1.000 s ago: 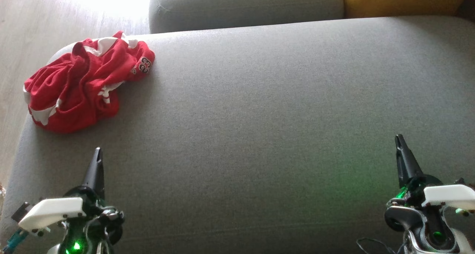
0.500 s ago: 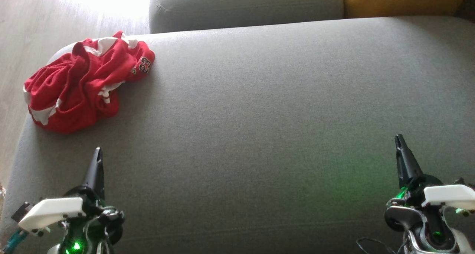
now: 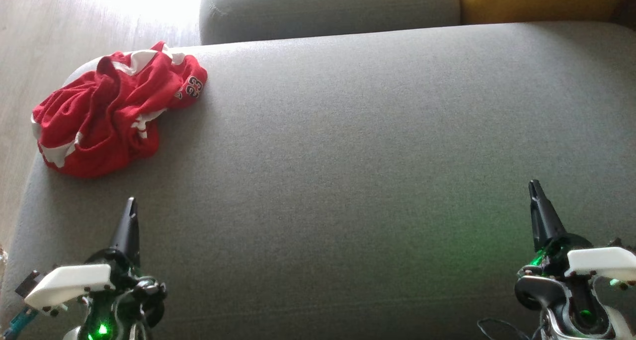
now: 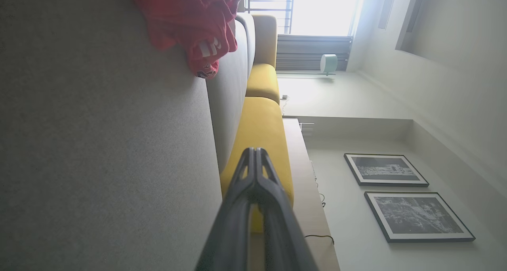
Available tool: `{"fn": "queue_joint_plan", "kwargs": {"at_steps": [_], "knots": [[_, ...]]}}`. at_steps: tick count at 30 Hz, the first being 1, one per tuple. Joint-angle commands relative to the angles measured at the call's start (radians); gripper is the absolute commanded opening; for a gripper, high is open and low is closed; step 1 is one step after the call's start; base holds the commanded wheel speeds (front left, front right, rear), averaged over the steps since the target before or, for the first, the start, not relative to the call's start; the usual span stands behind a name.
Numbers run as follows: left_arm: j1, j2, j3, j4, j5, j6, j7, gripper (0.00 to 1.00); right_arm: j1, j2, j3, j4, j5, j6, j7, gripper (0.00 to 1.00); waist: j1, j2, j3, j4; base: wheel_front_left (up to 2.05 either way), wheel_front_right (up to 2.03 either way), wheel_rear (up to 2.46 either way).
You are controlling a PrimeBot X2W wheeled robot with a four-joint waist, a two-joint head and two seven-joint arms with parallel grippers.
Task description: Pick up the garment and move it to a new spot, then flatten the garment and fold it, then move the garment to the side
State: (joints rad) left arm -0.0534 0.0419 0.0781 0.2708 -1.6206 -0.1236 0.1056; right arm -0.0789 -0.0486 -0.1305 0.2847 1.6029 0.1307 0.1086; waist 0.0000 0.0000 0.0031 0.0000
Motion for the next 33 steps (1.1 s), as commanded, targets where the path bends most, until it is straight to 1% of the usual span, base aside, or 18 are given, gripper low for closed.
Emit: {"fn": "queue_joint_plan", "kwargs": {"at_steps": [1, 33], "knots": [[-0.055, 0.008, 0.035, -0.026, 0.012, -0.007, 0.007, 0.0, -0.029, -0.002, 0.017, -0.04, 0.006, 0.0, 0.004, 0.0, 0.0, 0.0, 0.0, 0.0, 0.0, 0.0, 0.0], [-0.055, 0.008, 0.035, -0.026, 0.012, -0.007, 0.007, 0.0, -0.029, -0.002, 0.017, -0.04, 0.006, 0.0, 0.004, 0.0, 0.0, 0.0, 0.0, 0.0, 0.0, 0.0, 0.0]]}}
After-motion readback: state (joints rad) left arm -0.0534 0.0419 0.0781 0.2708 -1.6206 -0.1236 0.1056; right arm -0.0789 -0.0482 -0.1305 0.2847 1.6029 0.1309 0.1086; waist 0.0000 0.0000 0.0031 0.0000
